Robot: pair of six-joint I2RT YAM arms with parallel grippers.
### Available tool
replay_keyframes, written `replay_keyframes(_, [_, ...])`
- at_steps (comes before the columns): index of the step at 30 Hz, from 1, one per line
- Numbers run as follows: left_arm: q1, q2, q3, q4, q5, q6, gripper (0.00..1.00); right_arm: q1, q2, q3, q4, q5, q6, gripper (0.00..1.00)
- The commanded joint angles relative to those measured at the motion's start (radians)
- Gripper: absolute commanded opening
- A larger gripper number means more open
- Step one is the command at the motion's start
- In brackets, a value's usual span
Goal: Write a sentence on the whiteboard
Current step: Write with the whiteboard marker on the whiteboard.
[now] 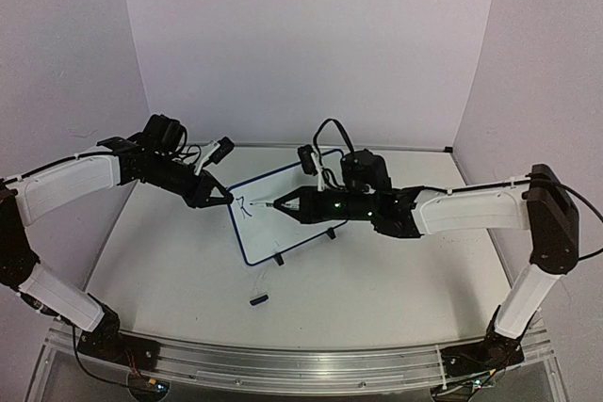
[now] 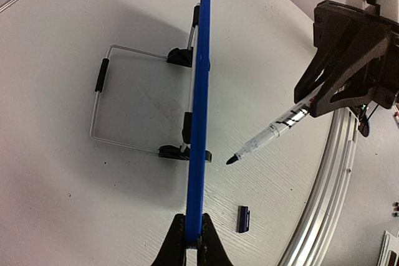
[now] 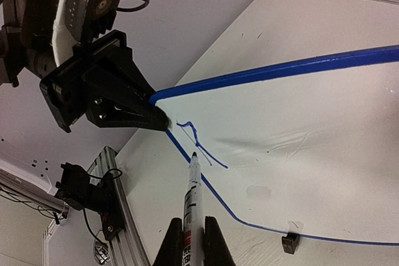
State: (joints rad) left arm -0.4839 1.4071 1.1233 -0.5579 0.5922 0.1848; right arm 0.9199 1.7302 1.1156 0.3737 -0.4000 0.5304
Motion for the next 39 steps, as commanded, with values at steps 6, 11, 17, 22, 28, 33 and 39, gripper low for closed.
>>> replay_keyframes(6, [-0.005, -0.02, 0.003, -0.014, 0.012, 0.004, 0.0, -0.009, 0.045, 0.059, 0.026, 0.008, 0.004, 0.0])
replay_keyframes(11, [-0.005, -0.018, 0.003, -0.014, 0.013, 0.004, 0.0, -0.016, 0.061, 0.062, 0.025, 0.026, 0.017, 0.0])
replay_keyframes(17, [-0.005, -0.019, 0.003, -0.015, 0.011, 0.006, 0.0, -0.018, 0.072, 0.059, 0.025, 0.034, 0.022, 0.0])
replay_keyframes(22, [-0.006, -0.022, 0.003, -0.015, 0.011, 0.006, 0.0, -0.018, 0.065, 0.038, 0.022, 0.039, 0.024, 0.0])
replay_keyframes(28, [-0.005, -0.021, 0.004, -0.016, 0.011, 0.005, 0.0, -0.018, 0.069, 0.016, 0.021, 0.036, 0.031, 0.0])
replay_keyframes(33, [-0.006, -0.022, 0.003, -0.016, 0.011, 0.005, 0.0, -0.018, 0.073, 0.01, 0.019, 0.038, 0.032, 0.0])
replay_keyframes(39, [-0.005, -0.022, 0.004, -0.016, 0.01, 0.005, 0.0, -0.018, 0.074, 0.003, 0.017, 0.033, 0.037, 0.0])
